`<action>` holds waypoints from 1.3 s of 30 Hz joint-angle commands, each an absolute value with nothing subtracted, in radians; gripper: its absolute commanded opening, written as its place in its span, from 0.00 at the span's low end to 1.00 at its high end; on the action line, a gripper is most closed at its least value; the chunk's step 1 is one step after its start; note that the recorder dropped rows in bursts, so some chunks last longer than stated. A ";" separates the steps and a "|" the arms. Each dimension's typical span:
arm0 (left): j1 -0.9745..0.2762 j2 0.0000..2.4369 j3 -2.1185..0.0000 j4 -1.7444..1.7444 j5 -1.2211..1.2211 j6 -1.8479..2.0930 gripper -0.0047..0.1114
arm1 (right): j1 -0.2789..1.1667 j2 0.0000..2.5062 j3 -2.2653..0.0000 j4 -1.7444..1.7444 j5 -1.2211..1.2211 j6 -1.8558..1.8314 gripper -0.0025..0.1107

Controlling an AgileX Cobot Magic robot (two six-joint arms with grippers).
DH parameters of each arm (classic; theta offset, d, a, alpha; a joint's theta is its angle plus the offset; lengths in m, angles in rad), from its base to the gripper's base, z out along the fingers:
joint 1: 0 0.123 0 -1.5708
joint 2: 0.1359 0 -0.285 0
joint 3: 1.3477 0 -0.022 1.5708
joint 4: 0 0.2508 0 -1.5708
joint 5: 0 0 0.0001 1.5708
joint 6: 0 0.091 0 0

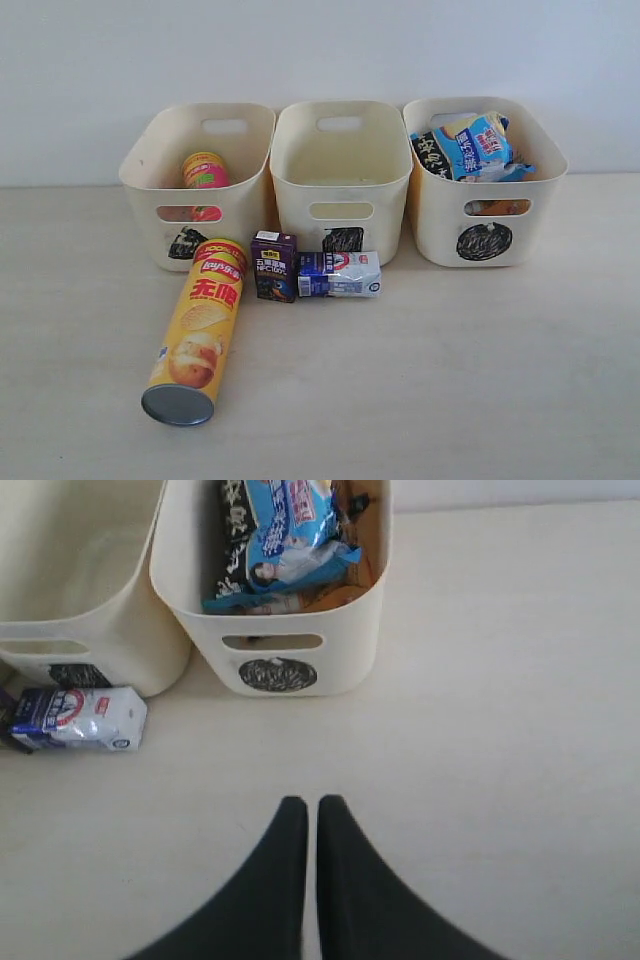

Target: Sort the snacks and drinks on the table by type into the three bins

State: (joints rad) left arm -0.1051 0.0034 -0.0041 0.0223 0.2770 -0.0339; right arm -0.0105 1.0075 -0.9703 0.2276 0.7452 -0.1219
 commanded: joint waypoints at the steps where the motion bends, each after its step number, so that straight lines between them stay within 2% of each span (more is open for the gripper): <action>1: -0.102 0.000 0.000 0.014 0.270 -0.032 0.07 | -0.020 0.884 -0.862 0.233 0.612 -0.139 0.02; 12: -0.102 0.000 0.000 0.014 0.270 -0.032 0.07 | -0.020 0.755 -0.838 0.226 0.555 -0.132 0.02; 19: -0.102 0.000 0.000 0.014 0.270 -0.032 0.07 | -0.020 0.751 -0.828 0.229 0.537 -0.271 0.02; 27: -0.102 0.000 0.000 0.014 0.270 -0.032 0.07 | -0.020 0.521 -0.549 0.224 0.323 -0.316 0.02; 39: -0.102 0.000 0.000 0.014 0.270 -0.032 0.07 | -0.020 0.132 -0.257 0.226 0.323 -0.345 0.02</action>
State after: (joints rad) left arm -0.1051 0.0034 -0.0041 0.0223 0.2770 -0.0339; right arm -0.0105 0.1878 -0.2925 0.2229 0.3310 -0.3390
